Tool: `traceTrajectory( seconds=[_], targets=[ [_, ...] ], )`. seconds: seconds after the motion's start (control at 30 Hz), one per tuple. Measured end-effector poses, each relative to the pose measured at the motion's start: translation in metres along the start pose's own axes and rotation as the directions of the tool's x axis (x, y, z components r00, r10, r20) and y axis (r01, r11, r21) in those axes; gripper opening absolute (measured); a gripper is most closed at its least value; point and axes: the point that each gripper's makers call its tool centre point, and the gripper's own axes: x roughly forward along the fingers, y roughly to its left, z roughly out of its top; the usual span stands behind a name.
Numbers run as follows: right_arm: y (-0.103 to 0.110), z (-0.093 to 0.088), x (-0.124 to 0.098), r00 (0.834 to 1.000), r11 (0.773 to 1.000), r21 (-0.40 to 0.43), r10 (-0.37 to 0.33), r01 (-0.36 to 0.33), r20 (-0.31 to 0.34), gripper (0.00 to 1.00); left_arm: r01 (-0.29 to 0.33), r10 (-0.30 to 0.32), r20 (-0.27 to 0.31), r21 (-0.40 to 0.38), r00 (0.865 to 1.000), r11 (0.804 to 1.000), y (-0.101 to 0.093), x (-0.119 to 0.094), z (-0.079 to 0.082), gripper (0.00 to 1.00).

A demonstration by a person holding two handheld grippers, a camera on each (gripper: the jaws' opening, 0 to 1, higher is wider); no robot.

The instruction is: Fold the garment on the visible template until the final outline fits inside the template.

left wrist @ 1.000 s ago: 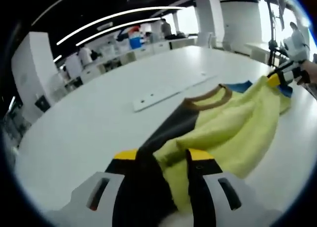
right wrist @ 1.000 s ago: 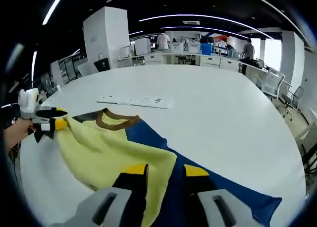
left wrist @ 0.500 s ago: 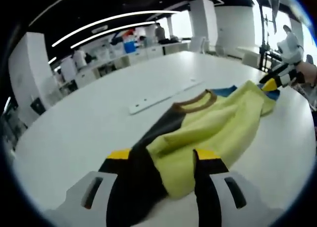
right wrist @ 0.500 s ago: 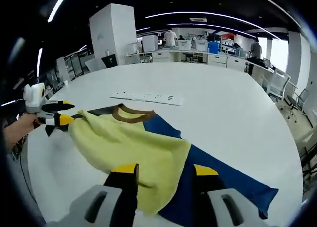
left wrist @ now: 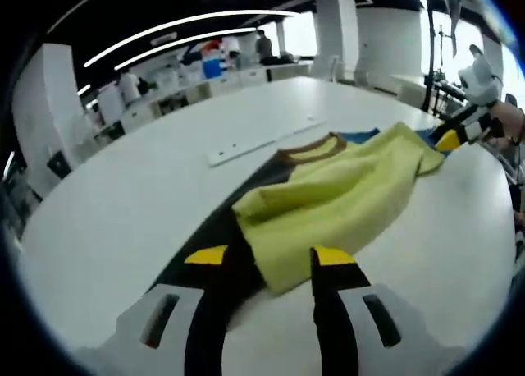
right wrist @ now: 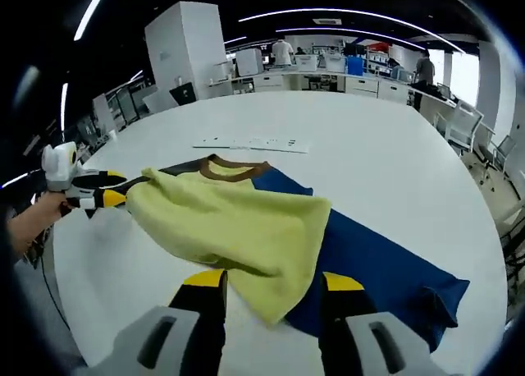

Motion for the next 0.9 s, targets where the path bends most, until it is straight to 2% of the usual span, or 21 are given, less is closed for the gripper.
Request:
traceTrajectory(
  seconds=[0.23, 0.4, 0.6, 0.73, 0.9],
  targets=[
    [0.001, -0.012, -0.002, 1.000, 0.999, 0.035, -0.011, 0.011, -0.019, 0.39, 0.014, -0.014, -0.002, -0.043, 1.000, 0.999, -0.004, -0.002, -0.011, 0.27],
    [0.002, -0.020, -0.003, 0.999, 0.998, 0.054, -0.015, 0.017, -0.033, 0.37, 0.012, -0.012, -0.010, -0.038, 1.000, 0.999, -0.005, -0.003, -0.019, 0.25],
    [0.004, -0.032, -0.002, 0.999, 0.996, 0.084, -0.015, 0.019, -0.052, 0.30, 0.019, -0.021, -0.054, -0.044, 0.998, 0.999, -0.006, -0.002, -0.031, 0.17],
    [0.005, -0.034, -0.003, 0.999, 0.994, 0.108, -0.015, 0.019, -0.042, 0.24, 0.030, -0.034, -0.048, -0.073, 0.998, 0.997, -0.005, 0.001, -0.032, 0.15],
    [0.003, -0.029, -0.004, 1.000, 0.987, 0.159, -0.014, 0.017, -0.015, 0.23, 0.043, -0.047, -0.038, -0.102, 0.998, 0.994, -0.007, 0.002, -0.030, 0.15]
  ],
)
